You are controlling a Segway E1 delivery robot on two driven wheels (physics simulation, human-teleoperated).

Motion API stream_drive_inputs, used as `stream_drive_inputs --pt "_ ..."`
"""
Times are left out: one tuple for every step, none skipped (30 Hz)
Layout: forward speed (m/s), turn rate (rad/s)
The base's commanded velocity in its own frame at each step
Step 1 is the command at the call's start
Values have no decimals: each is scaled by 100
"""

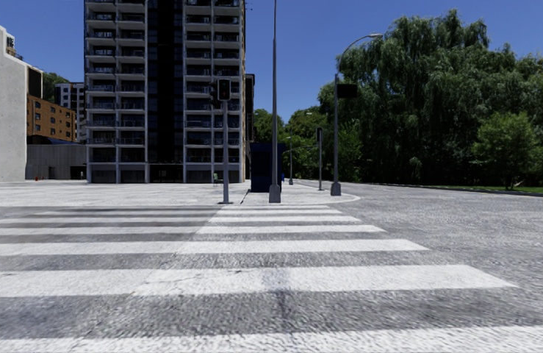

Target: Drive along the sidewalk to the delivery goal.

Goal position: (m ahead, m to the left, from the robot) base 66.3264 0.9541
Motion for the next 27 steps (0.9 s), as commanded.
stream_drive_inputs --pt "200 0" --pt "200 0" --pt "200 0" --pt "200 0" --pt "200 0" --pt "200 0" --pt "200 0" --pt "200 0" --pt "200 3" --pt "200 22" --pt "200 54" --pt "200 72" --pt "200 82" --pt "200 90" --pt "200 103" --pt "200 103" --pt "200 108" --pt "200 111" --pt "200 113" --pt "200 114" --pt "200 114" --pt "200 114" --pt "200 114" --pt "200 112" --pt "200 112" --pt "200 105" --pt "200 101"
